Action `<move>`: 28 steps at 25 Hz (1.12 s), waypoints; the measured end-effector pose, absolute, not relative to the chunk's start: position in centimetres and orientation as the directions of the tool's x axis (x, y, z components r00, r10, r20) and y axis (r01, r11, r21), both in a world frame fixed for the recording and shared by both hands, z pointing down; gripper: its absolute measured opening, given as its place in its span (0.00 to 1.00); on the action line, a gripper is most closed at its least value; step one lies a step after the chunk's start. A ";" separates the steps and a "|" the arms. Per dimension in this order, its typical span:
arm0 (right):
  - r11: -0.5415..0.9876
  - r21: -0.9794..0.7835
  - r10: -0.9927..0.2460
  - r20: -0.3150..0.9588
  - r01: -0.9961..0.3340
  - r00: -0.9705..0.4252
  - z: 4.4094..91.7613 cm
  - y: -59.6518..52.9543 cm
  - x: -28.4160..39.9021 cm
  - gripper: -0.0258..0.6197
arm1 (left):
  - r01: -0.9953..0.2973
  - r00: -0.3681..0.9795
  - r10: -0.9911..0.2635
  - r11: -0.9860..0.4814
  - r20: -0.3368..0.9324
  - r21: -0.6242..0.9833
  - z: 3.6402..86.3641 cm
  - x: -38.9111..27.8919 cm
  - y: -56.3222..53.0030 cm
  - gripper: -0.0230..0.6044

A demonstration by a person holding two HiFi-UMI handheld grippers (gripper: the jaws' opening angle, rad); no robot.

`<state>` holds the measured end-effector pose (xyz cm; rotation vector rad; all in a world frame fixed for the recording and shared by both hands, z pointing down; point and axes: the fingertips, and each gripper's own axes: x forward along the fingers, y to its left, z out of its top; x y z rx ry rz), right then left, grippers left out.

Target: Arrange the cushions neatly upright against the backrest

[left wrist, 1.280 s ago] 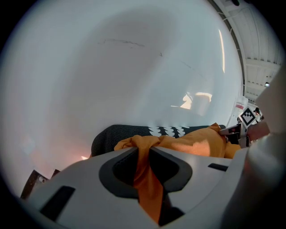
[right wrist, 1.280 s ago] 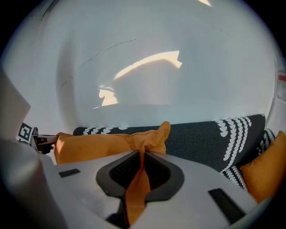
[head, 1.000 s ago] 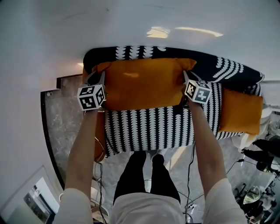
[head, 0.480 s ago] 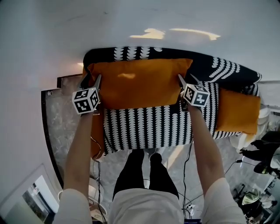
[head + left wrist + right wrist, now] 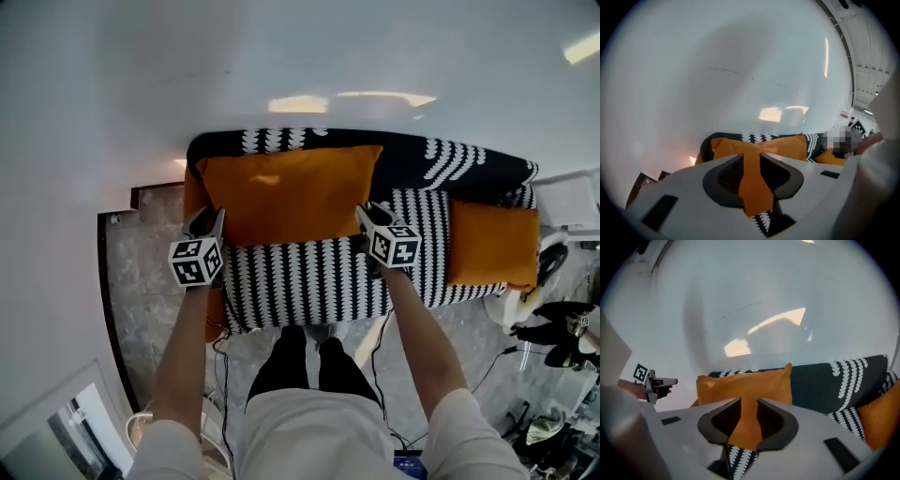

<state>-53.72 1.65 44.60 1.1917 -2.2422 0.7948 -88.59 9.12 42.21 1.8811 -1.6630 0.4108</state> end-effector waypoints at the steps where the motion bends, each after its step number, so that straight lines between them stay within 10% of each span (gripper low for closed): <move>1: 0.464 -0.275 -0.566 0.640 -0.842 -0.520 44.0 2.6 -53.8 0.21 | -0.974 0.182 -0.792 -0.063 0.583 0.219 41.4 -87.7 9.7 0.22; 15: 0.592 -0.293 -0.525 0.567 -0.751 -0.635 33.4 18.2 -51.2 0.08 | -0.946 0.319 -0.792 -0.228 0.521 0.232 32.6 -76.0 18.4 0.07; 28: 0.454 -0.319 -0.732 0.398 -0.832 -0.552 23.9 28.8 -31.3 0.08 | -0.902 0.428 -0.781 -0.340 0.454 0.266 26.6 -56.6 26.9 0.07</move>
